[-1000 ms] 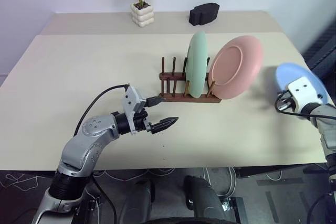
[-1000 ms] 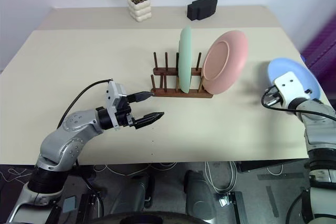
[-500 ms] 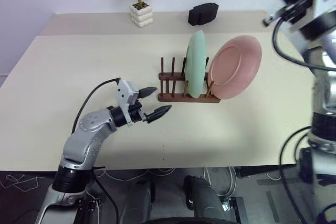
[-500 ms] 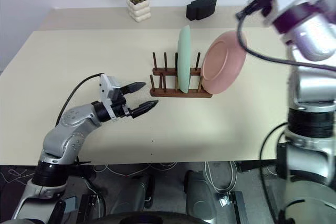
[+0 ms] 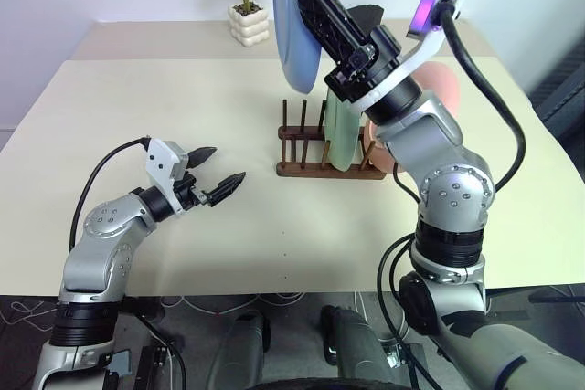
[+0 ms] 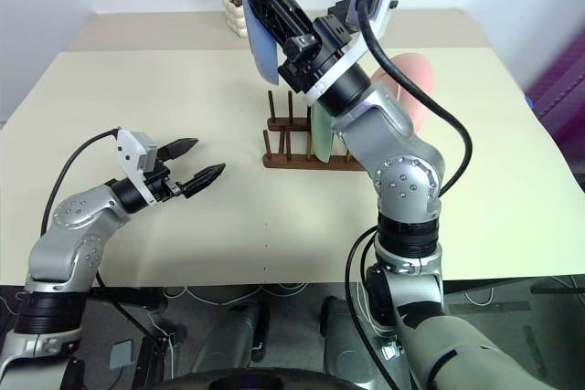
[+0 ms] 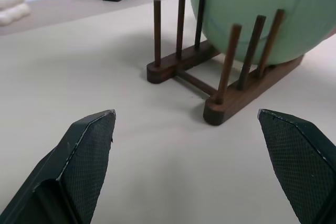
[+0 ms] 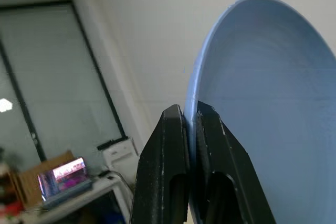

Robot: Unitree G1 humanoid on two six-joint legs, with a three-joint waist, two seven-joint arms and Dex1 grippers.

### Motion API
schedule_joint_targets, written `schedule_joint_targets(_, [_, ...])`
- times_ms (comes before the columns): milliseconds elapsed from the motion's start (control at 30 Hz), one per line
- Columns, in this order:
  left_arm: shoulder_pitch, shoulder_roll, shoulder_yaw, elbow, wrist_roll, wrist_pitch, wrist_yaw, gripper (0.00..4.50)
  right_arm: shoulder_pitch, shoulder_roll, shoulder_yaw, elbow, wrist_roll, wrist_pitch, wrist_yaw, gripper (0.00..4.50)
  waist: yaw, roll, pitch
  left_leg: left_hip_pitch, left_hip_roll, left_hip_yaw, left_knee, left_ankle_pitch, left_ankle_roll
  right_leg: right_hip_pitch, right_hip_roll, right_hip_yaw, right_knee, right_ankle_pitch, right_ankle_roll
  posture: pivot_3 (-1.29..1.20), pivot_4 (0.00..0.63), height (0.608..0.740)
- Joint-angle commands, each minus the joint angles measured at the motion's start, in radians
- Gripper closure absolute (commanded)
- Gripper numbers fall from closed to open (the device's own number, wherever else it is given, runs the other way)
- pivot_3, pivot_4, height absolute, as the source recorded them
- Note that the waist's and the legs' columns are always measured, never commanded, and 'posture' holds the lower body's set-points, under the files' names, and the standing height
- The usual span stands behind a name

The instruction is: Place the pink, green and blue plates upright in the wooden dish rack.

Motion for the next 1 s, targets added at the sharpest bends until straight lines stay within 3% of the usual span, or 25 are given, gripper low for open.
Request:
schedule_joint_targets(33, [0.000,0.010,0.024,-0.035,-0.005,-0.015,0.002,0.00,0.021,0.020,0.012,-0.035,0.033,0.032,-0.048,4.46,-0.002,0.000,0.000,0.000,0.000,0.000,0.000,0.000,0.000,0.000,0.000,0.000,0.000,0.000,0.000,0.00,0.150,0.739])
schedule_joint_targets(533, [-0.017,0.009,0.015,-0.023,-0.008,-0.011,-0.011,0.00,0.088,0.098,-0.015,-0.007,0.096,0.091,-0.248,4.46,-0.004,0.000,0.000,0.000,0.000,0.002,0.000,0.000,0.000,-0.001,0.001,0.000,0.000,0.000,0.000,0.00,0.150,0.739])
schedule_joint_targets(967, [-0.008,0.003,0.009,-0.044,-0.021,-0.007,-0.014,0.00,0.098,0.102,-0.021,0.018,0.089,0.087,-0.297,4.46,-0.005,0.000,0.000,0.000,0.000,0.003,-0.001,0.000,0.000,-0.001,0.001,0.000,0.000,0.000,0.000,0.00,0.150,0.739])
schedule_joint_targets(1000, [-0.007,0.002,0.008,-0.045,-0.021,-0.006,-0.013,0.00,0.098,0.102,-0.021,0.020,0.088,0.087,-0.298,4.15,-0.005,0.000,0.000,0.000,0.000,0.003,-0.001,0.000,0.000,-0.001,0.001,0.000,0.000,0.000,0.000,0.00,0.150,0.739])
